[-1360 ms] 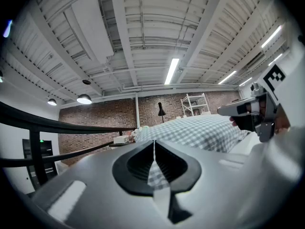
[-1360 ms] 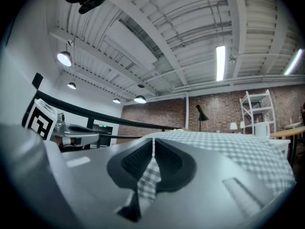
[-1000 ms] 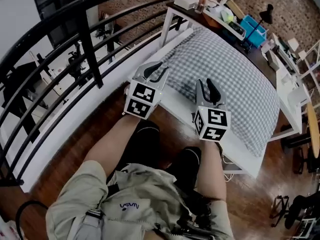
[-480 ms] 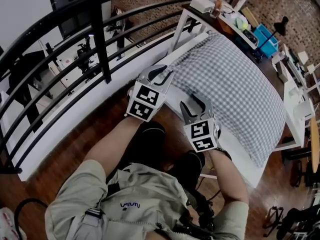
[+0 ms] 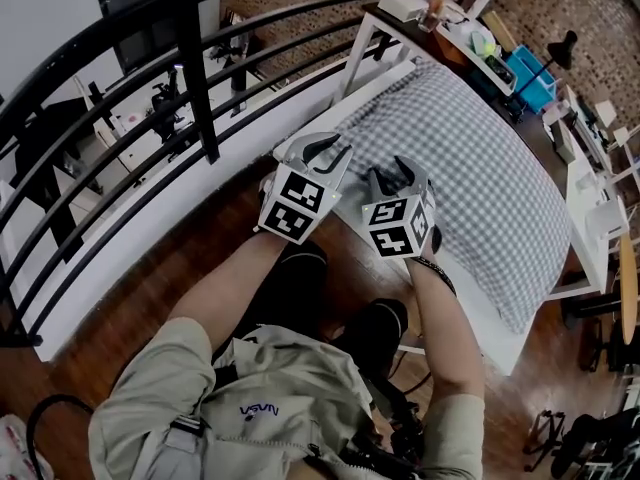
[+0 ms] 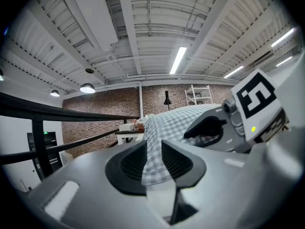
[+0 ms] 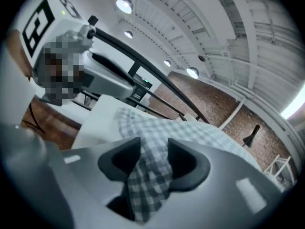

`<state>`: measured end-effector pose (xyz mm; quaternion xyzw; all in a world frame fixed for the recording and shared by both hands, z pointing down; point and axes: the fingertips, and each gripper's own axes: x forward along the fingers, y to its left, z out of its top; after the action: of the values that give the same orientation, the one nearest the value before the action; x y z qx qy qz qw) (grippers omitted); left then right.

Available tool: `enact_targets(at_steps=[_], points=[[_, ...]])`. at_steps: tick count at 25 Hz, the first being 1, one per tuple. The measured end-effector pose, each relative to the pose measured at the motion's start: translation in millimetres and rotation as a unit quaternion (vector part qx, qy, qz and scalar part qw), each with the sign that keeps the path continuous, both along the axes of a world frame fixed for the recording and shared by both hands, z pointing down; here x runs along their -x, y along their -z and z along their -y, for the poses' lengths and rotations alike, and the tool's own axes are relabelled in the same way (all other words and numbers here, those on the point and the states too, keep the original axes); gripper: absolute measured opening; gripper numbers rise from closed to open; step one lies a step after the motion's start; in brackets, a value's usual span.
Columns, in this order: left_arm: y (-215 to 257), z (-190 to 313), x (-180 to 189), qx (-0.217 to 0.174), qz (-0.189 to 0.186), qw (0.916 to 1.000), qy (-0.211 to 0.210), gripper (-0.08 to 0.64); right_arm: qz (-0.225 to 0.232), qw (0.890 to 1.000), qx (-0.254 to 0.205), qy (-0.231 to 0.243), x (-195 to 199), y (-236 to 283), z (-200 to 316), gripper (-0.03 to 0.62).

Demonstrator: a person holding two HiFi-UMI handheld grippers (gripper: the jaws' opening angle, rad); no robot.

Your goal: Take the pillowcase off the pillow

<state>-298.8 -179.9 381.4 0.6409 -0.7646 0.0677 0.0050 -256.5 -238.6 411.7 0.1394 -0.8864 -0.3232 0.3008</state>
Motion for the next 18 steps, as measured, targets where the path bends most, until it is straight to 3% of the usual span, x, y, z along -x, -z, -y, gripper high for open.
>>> enact_targets(at_steps=[2, 3, 4, 6, 13, 18], points=[[0, -1, 1, 0.001, 0.000, 1.0000, 0.002, 0.071, -0.033, 0.999, -0.017, -0.018, 1, -13, 10, 0.179], [0, -2, 2, 0.001, 0.000, 1.0000, 0.003, 0.071, -0.043, 0.998, -0.023, -0.025, 0, -17, 14, 0.148], [-1, -3, 3, 0.002, 0.000, 1.0000, 0.004, 0.071, -0.047, 0.998, -0.029, -0.031, -2, -18, 16, 0.075], [-2, -5, 6, 0.002, -0.002, 1.0000, 0.005, 0.071, -0.040, 0.998, -0.035, -0.031, -7, -15, 13, 0.020], [-3, -12, -1, 0.000, -0.008, 0.9999, -0.014, 0.071, 0.010, 1.000, -0.005, 0.003, -63, 18, -37, 0.014], [-17, -12, -36, 0.017, -0.020, 0.9969, -0.074, 0.072, 0.037, 0.998, 0.046, -0.021, -141, 11, -47, 0.014]])
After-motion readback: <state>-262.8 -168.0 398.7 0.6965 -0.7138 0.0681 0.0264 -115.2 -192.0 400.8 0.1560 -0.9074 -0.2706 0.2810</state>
